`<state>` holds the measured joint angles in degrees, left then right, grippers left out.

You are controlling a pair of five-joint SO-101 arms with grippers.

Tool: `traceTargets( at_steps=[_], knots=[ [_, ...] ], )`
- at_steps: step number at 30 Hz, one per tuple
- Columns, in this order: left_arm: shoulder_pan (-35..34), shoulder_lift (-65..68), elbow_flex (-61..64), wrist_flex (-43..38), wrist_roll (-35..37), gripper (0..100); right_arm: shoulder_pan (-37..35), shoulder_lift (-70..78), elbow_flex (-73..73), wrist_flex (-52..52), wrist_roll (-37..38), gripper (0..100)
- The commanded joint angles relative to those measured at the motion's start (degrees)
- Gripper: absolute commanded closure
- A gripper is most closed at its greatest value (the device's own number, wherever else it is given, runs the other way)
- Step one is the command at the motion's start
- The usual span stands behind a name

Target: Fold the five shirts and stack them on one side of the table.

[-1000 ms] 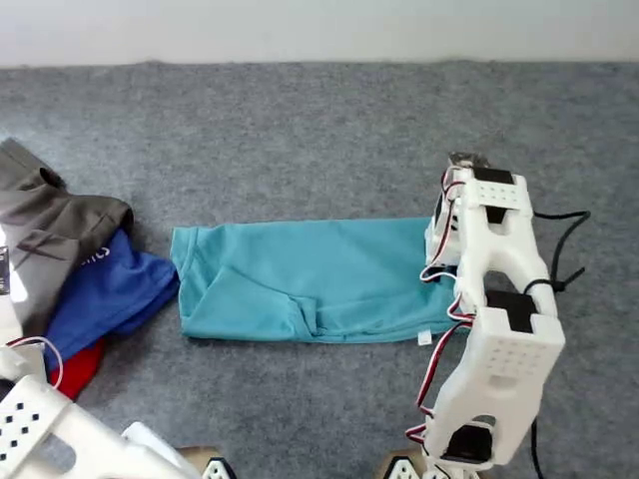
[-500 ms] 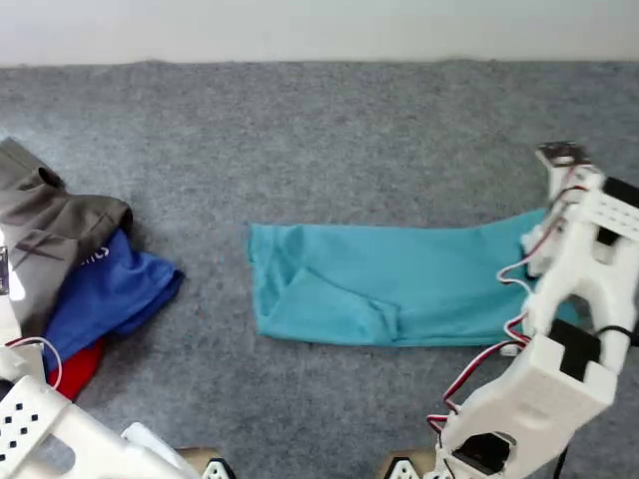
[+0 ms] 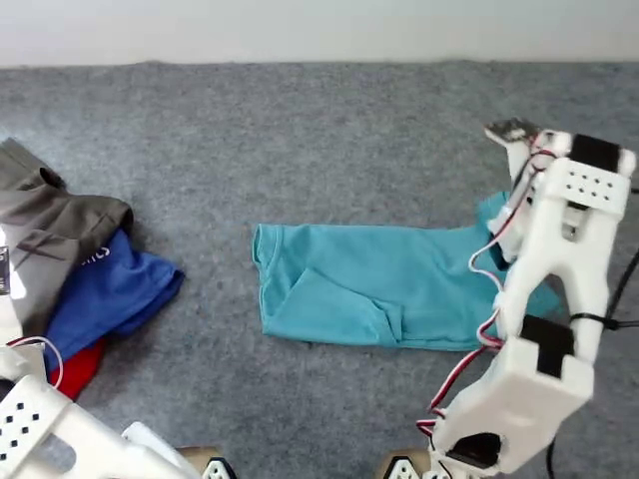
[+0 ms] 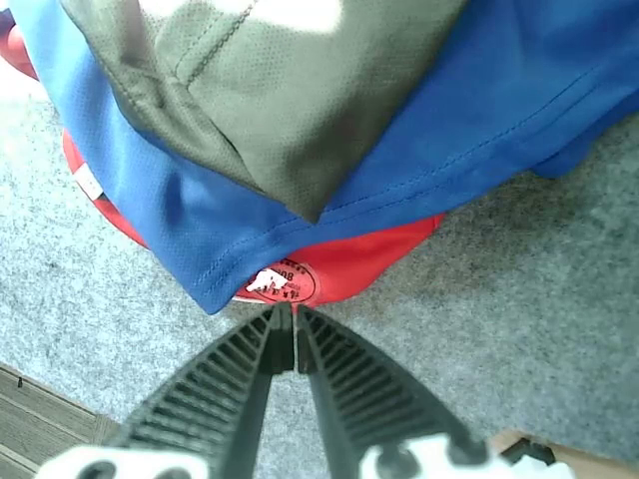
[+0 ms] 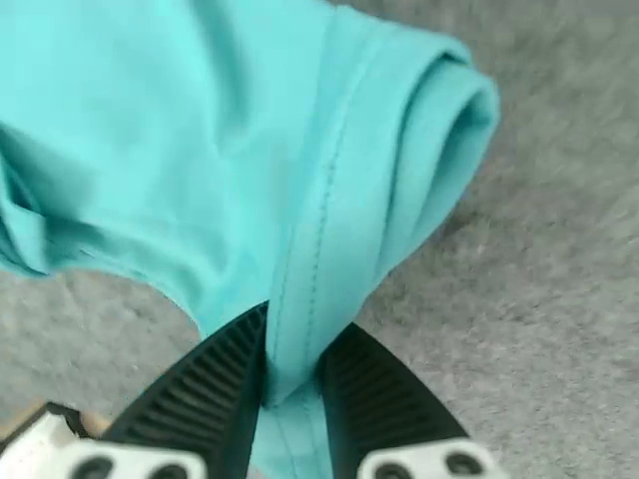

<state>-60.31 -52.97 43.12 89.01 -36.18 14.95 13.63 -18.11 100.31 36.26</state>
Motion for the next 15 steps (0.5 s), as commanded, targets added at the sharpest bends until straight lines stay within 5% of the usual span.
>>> traceTargets(
  at_steps=[1,15],
  knots=[
    [0.6,-0.2,-2.1,-0.8,-0.4,98,-5.5,-8.0,-2.3,2.4,-3.0,98.8],
    [0.6,-0.3,-2.5,-0.8,-0.4,98,-36.8,-10.3,-2.5,0.3,-17.4,98.8]
  ],
)
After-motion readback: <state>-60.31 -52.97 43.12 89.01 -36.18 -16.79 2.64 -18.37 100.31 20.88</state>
